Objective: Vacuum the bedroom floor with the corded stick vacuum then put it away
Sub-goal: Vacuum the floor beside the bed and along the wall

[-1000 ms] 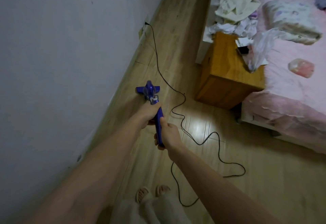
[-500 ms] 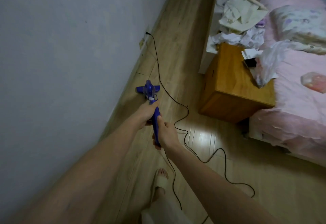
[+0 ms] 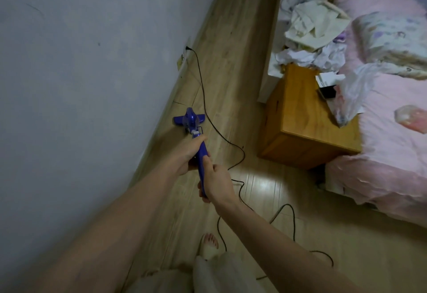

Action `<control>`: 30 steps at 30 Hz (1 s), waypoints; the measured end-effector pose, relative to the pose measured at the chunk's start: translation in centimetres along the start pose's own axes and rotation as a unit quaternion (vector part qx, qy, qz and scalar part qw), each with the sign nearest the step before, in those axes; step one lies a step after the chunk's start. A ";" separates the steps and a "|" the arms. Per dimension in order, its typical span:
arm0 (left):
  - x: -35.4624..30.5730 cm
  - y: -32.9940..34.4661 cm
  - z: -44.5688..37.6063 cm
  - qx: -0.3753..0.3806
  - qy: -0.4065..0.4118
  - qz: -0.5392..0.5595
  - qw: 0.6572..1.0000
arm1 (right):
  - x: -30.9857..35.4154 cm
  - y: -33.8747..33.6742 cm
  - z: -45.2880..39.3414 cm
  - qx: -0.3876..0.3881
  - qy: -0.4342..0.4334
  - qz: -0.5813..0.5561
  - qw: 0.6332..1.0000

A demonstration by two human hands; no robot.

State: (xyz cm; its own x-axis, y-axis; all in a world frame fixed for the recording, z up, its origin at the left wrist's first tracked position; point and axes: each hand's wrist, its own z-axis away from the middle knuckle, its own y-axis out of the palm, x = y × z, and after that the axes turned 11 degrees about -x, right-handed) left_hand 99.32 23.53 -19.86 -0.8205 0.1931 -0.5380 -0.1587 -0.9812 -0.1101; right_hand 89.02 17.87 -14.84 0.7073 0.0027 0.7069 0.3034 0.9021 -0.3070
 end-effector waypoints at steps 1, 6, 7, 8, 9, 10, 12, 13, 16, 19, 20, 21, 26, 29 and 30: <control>0.2 0.0 0.3 0.009 0.001 0.000 1.000 | 0.1 -0.1 0.6 -0.009 0.005 0.000 1.000; 2.3 -1.5 2.6 0.032 0.019 -0.045 0.998 | 0.1 -0.1 5.5 -0.034 0.053 -0.041 0.997; 2.8 -2.0 3.4 0.039 0.017 -0.049 0.998 | 0.0 0.2 6.7 -0.041 0.060 -0.053 0.996; 3.5 -2.6 4.0 0.049 0.015 -0.053 0.997 | -0.2 0.5 8.0 -0.048 0.068 -0.063 0.995; 4.1 -3.2 4.7 0.062 0.012 -0.058 0.996 | -0.3 0.9 9.3 -0.055 0.076 -0.075 0.993; 4.8 -3.8 5.3 0.073 0.010 -0.062 0.995 | -0.6 1.3 10.6 -0.058 0.083 -0.088 0.991; 5.8 -5.2 6.8 0.092 0.005 -0.069 0.993 | -1.0 2.2 13.1 -0.065 0.091 -0.109 0.988; 6.3 -5.9 7.5 0.102 0.006 -0.078 0.992 | -1.3 2.8 14.3 -0.073 0.093 -0.119 0.986; 7.7 -8.3 9.2 0.139 0.017 -0.125 0.982 | -2.0 4.8 17.3 -0.100 0.097 -0.148 0.979; 8.7 -10.4 9.8 0.158 0.010 -0.149 0.976 | -2.7 6.9 19.4 -0.114 0.104 -0.179 0.972; 9.0 -10.9 9.8 0.160 0.010 -0.154 0.975 | -2.8 7.5 19.9 -0.120 0.105 -0.184 0.970; 9.1 -11.4 9.9 0.160 0.011 -0.158 0.974 | -2.8 8.1 20.1 -0.128 0.107 -0.188 0.968; 8.5 -12.4 8.9 0.161 0.023 -0.176 0.971 | -2.6 10.0 19.9 -0.148 0.103 -0.197 0.964; 8.1 -12.3 7.7 0.149 0.020 -0.174 0.973 | -2.6 10.6 18.9 -0.139 0.108 -0.207 0.962; 7.9 -12.2 7.4 0.144 0.022 -0.175 0.974 | -2.7 10.6 18.5 -0.137 0.109 -0.210 0.962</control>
State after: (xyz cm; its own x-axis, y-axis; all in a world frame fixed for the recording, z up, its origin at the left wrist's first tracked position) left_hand 90.66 36.98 -16.59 -0.6654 0.5103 -0.5449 -0.5776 -0.8143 -0.0573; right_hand 78.56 35.43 -8.25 0.5946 -0.4545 0.6632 0.7268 0.6566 -0.2016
